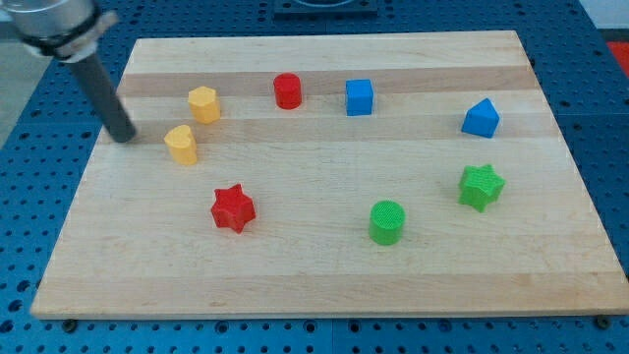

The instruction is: Move the yellow hexagon diagonally top left to the red circle

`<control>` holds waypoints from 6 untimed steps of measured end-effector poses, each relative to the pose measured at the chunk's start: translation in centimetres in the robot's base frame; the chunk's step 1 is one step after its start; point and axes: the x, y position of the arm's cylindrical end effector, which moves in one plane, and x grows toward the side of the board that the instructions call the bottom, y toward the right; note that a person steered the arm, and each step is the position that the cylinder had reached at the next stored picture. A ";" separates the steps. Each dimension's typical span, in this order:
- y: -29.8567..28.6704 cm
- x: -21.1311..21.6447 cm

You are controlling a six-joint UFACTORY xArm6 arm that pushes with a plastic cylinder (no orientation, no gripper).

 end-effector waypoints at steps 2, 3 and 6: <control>11.2 -6.3; 11.4 -6.1; 12.6 -8.1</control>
